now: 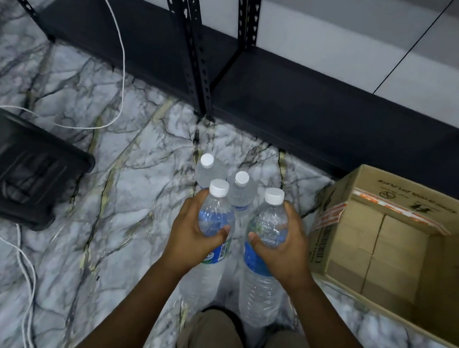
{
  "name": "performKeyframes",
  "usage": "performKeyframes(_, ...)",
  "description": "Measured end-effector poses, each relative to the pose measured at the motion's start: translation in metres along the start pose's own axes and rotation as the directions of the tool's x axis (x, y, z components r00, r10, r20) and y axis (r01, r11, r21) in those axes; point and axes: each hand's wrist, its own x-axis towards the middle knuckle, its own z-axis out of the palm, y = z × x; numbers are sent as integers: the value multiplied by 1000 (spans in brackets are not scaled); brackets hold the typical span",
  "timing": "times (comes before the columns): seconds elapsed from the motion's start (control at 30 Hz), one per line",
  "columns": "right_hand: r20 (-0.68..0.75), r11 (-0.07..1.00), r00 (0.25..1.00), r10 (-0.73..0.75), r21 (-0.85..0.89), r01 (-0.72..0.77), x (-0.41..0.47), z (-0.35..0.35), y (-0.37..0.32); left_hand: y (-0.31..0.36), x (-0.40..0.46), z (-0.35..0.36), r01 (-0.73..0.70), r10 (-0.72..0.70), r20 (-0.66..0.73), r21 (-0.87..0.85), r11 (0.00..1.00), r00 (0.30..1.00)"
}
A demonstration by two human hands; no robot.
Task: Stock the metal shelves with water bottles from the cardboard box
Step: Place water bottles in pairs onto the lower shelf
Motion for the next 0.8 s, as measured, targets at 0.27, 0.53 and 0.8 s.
performKeyframes(0.27,-85,998,995,-51,42,55,-1,-40,-52,62,2,-9,-44,43,11,35,998,999)
performKeyframes(0.53,-147,993,984,-102,39,108,-9,-83,-92,116,-2,0,-102,99,36,79,992,994)
performKeyframes(0.8,-256,981,951,-170,44,188,-17,-142,-118,169,3,34,-168,165,81,29,985,983)
